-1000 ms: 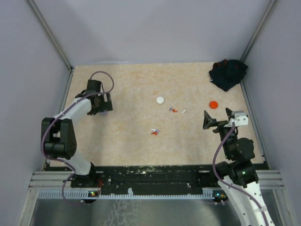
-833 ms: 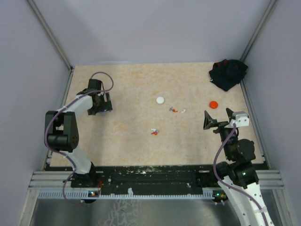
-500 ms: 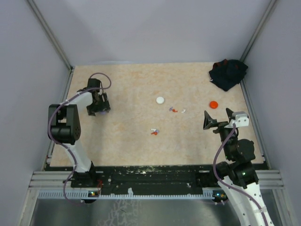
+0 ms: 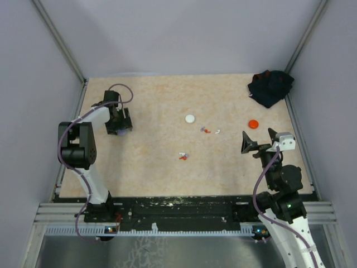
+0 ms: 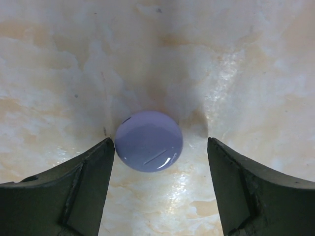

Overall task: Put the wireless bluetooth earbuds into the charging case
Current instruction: Pick up the charging case at the center of the board.

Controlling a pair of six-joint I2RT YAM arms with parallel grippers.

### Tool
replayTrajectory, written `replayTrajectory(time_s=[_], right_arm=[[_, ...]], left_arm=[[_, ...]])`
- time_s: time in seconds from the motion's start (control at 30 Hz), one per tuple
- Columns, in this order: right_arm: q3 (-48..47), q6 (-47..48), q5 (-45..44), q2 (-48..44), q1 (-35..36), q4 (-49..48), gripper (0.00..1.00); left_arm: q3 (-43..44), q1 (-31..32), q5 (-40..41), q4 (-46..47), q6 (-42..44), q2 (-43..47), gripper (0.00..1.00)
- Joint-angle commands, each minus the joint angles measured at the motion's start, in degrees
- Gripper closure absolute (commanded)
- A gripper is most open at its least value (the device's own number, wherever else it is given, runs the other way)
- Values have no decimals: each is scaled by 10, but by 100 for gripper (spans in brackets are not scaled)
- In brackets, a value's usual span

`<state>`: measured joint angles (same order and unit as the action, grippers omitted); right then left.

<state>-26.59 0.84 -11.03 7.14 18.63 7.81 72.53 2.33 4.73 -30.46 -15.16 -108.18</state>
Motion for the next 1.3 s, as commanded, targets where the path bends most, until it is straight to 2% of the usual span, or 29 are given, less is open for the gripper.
replayTrajectory(time_s=[0.0,0.2,0.4,0.57,0.77,0.93,1.13,1.27], right_arm=[[-1,-3,-5,-2,8,-31,2],[-1,-1,-8,2,8,-31,2],[0,0,-10,5,8,-30,2],[-1,1,-11,7,8,-31,2],[-1,1,-9,6,7,-30,2],[-2,3,-11,3,7,-29,2],[-2,2,-9,0,7,-29,2],[-1,2,-10,-3,8,-28,2]], left_arm=[[20,-4,-71,-17,3,-7,20],[17,-4,-112,-25,5,6,18],[17,7,-197,-13,6,-2,17],[29,37,-198,-14,33,-7,15],[20,73,-132,-12,69,32,14],[18,73,-24,-26,83,58,13],[49,73,57,-48,44,29,14],[77,73,56,-44,54,-3,16]])
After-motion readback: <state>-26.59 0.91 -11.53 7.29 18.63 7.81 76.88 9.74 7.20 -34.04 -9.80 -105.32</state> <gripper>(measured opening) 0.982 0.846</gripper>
